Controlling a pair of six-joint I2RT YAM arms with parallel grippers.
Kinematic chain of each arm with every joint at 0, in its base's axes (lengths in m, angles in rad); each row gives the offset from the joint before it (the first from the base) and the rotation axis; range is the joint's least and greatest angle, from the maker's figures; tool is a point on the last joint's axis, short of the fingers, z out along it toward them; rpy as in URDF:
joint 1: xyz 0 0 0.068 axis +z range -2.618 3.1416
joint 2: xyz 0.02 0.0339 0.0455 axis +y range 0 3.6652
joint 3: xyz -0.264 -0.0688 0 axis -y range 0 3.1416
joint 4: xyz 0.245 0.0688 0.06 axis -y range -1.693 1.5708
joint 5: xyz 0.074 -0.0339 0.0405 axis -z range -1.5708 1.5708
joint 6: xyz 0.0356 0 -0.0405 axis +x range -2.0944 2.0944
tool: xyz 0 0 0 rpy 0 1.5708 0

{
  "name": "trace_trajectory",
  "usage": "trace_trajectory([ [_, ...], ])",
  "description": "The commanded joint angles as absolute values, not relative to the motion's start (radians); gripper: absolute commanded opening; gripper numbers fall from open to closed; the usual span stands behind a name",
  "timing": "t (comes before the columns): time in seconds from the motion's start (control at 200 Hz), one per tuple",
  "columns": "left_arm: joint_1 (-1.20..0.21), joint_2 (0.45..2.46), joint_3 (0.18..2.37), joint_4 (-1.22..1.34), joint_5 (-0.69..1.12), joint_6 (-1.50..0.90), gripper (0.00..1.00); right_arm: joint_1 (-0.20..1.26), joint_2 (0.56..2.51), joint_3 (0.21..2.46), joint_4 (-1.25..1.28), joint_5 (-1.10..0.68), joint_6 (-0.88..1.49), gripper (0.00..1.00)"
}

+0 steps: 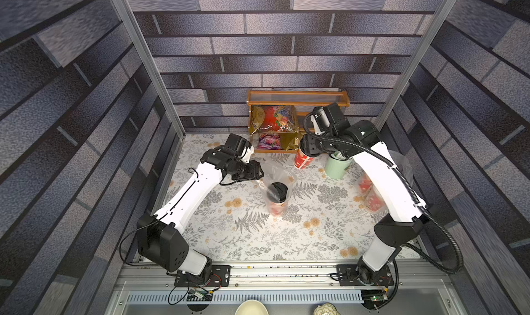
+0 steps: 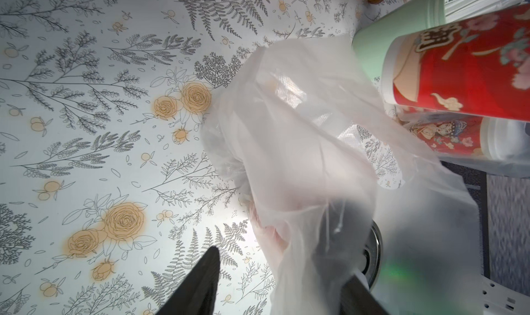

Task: Pack milk tea into plastic carrier bags
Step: Pick up the milk tea cup at the center of the board.

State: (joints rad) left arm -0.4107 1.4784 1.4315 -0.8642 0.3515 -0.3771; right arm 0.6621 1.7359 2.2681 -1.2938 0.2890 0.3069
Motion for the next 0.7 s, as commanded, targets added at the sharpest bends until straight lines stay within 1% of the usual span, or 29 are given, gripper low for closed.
trace_trajectory([
  [0.0, -0.402, 1.480, 1.485, -0.888, 0.278, -0.369, 0.60, 0.698, 1.743, 2.395, -1.387, 0.325, 0.331, 0.62],
  [0.11, -0.377, 1.480, 1.489, -0.870, 0.259, -0.377, 0.60, 0.731, 1.776, 2.521, -1.422, 0.331, 0.334, 0.62],
  [0.165, -0.364, 1.478, 1.489, -0.860, 0.262, -0.380, 0.57, 0.749, 1.795, 2.580, -1.436, 0.328, 0.334, 0.62],
  [0.215, -0.357, 1.476, 1.485, -0.861, 0.268, -0.379, 0.52, 0.761, 1.809, 2.623, -1.445, 0.323, 0.335, 0.61],
  [0.281, -0.354, 1.469, 1.468, -0.855, 0.281, -0.382, 0.40, 0.780, 1.820, 2.657, -1.443, 0.308, 0.338, 0.61],
  [0.441, -0.353, 1.442, 1.414, -0.824, 0.321, -0.405, 0.16, 0.817, 1.825, 2.648, -1.400, 0.256, 0.353, 0.61],
  [0.511, -0.352, 1.427, 1.394, -0.804, 0.337, -0.415, 0.09, 0.836, 1.836, 2.643, -1.379, 0.225, 0.360, 0.60],
  [0.566, -0.351, 1.419, 1.386, -0.795, 0.343, -0.423, 0.06, 0.852, 1.849, 2.643, -1.366, 0.205, 0.365, 0.60],
  [0.636, -0.349, 1.416, 1.382, -0.789, 0.348, -0.431, 0.03, 0.866, 1.866, 2.643, -1.358, 0.191, 0.370, 0.60],
  [0.696, -0.348, 1.416, 1.381, -0.782, 0.348, -0.437, 0.04, 0.875, 1.884, 2.643, -1.359, 0.186, 0.373, 0.59],
])
